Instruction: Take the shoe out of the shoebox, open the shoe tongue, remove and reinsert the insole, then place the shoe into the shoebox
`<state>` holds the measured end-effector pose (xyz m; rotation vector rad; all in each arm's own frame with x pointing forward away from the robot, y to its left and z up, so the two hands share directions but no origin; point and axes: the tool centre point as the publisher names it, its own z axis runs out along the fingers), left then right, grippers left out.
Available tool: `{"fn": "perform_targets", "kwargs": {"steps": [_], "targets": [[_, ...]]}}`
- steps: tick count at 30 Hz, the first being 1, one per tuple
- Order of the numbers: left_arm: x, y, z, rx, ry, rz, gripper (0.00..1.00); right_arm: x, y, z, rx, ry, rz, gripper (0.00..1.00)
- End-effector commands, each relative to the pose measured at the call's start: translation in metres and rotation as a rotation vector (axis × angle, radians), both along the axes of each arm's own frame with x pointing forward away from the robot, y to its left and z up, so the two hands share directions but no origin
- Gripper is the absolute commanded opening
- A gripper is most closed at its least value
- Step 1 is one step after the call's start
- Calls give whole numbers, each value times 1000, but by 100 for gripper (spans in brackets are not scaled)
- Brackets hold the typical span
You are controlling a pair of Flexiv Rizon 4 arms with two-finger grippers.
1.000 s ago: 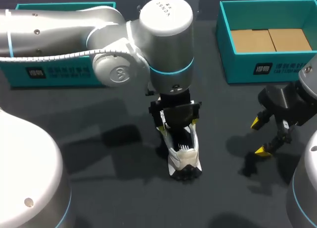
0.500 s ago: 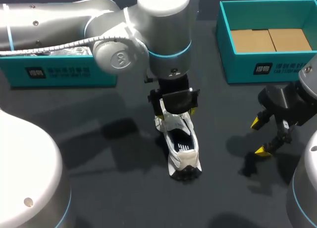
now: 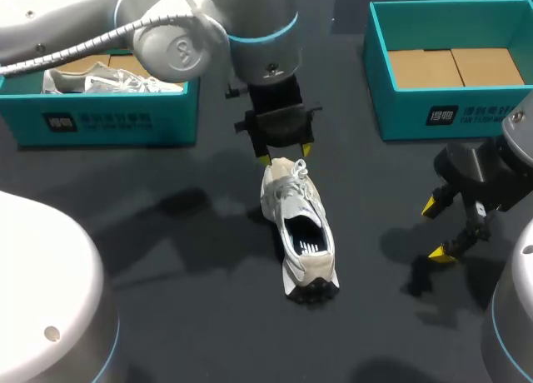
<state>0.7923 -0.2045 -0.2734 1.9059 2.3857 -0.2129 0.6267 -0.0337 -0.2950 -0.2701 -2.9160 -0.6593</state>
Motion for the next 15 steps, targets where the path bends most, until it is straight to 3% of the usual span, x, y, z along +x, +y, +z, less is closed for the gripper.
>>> {"fn": "perform_targets", "kwargs": {"steps": [1,6,15], "targets": [[6,7,8,-9,15,-6,44,-1,1,-1,-3,-3,-2,100],[6,7,11,-24,46,-14,39,-1,1,-1,-3,-3,-2,100],[-31,-4,3,-52,61,-65,28,-1,1,-1,-3,-3,-2,100]]}}
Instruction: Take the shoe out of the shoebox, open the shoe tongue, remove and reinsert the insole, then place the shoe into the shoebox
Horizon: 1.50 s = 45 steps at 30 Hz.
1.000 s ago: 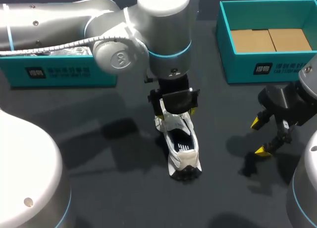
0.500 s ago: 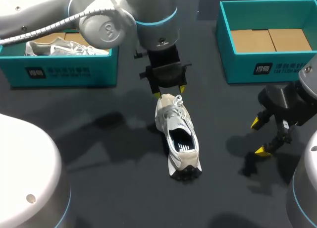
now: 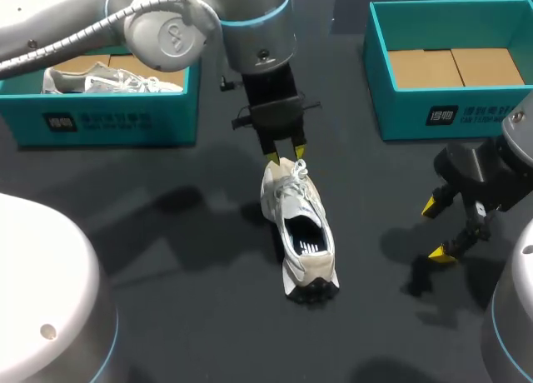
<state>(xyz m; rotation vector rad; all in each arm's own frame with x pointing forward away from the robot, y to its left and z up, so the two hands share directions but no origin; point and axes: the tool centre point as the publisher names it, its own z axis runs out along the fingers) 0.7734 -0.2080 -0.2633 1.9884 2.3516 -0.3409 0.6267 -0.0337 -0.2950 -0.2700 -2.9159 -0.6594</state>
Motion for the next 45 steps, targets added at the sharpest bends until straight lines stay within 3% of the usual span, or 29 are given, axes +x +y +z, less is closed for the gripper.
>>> {"fn": "perform_targets", "kwargs": {"steps": [1,18,20,25,28,38,40,45], "targets": [[-16,-2,-10,-15,-8,-8,27,-1,0,-1,-3,-3,-2,100],[-73,-22,-82,-10,101,-56,21,-1,0,-1,-3,-3,-2,100],[-74,-22,-82,-9,102,-57,22,-1,0,-1,-3,-3,-2,100],[-75,-19,-50,-61,47,-65,23,-1,0,-1,-3,-3,-2,100],[-75,-20,-44,-66,27,-67,24,-1,0,-1,-3,-3,-2,100],[-80,-30,-102,5,80,-20,23,-1,0,-1,-3,-3,-2,100],[-84,-27,-97,-9,82,-20,25,-1,0,-1,-3,-3,-2,100],[-100,-15,-58,-66,57,-17,37,-1,0,-1,-3,-3,-2,100]]}}
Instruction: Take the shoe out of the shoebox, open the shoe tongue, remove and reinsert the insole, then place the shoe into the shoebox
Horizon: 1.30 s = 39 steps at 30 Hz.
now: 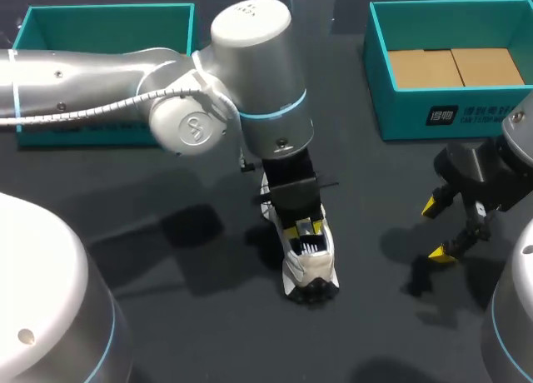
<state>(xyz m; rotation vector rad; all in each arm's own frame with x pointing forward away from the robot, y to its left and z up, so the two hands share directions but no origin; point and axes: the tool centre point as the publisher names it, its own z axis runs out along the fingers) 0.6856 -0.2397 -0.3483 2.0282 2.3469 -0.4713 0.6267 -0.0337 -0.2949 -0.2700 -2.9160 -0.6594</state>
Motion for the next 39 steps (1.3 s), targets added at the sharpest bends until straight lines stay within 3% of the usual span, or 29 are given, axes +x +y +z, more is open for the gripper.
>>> {"fn": "perform_targets", "kwargs": {"steps": [1,3,5,6,8,9,13,24,28,31,33,35,39], "targets": [[-15,19,35,-34,-27,21,39,-1,1,-1,-3,-3,-2,100],[-20,23,49,-33,-26,43,42,-1,1,-1,-3,-3,-2,100],[-26,27,64,-24,-30,77,52,-1,1,-1,-3,-3,-2,100],[-28,28,67,-26,-34,87,63,-1,1,-1,-3,-3,-2,100],[-35,30,78,-9,-16,144,97,-1,1,-1,-3,-3,-2,100],[-39,31,83,-12,-12,183,100,-1,1,-1,-3,-3,-2,100],[-46,34,98,69,49,399,100,-1,1,-1,-3,-3,-2,100],[-46,34,98,69,49,399,100,-1,1,-1,-3,-3,-2,100],[-61,36,94,97,44,620,100,-1,1,-1,-3,-3,-2,100],[-70,34,92,145,162,804,100,-1,1,-1,-3,-3,-2,100],[-76,34,92,172,166,1015,100,-1,1,-1,-3,-3,-2,100],[-84,36,96,174,18,1212,100,-1,1,-1,-3,-3,-2,100],[-84,36,96,174,18,1212,100,-1,1,-1,-3,-3,-2,100]]}}
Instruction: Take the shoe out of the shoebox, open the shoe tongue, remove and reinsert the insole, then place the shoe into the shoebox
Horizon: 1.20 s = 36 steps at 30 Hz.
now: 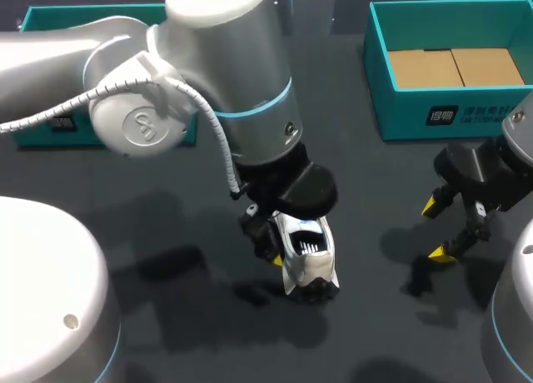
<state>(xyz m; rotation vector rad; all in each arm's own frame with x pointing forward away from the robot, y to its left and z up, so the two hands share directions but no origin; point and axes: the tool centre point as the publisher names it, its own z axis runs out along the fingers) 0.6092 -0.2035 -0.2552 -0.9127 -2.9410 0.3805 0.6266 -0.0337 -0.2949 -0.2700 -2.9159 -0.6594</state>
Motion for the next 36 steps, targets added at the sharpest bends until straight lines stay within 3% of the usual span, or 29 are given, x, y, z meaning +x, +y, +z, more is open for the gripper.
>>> {"fn": "perform_targets", "kwargs": {"steps": [1,6,11,16,20,36], "targets": [[-7,0,3,98,-78,402,100,-1,1,-1,-3,-3,-2,100],[-7,0,3,98,-78,402,100,-1,1,-1,-3,-3,-2,100],[-14,-6,-16,95,-58,508,100,-1,1,-1,-3,-3,-2,100],[-19,-11,-26,108,-129,606,100,-1,1,-1,-3,-3,-2,100],[-21,-15,-33,95,-141,615,100,-1,1,-1,-3,-3,-2,100],[3,-34,-72,114,-106,660,100,-1,1,-1,-3,-3,-2,100]]}}
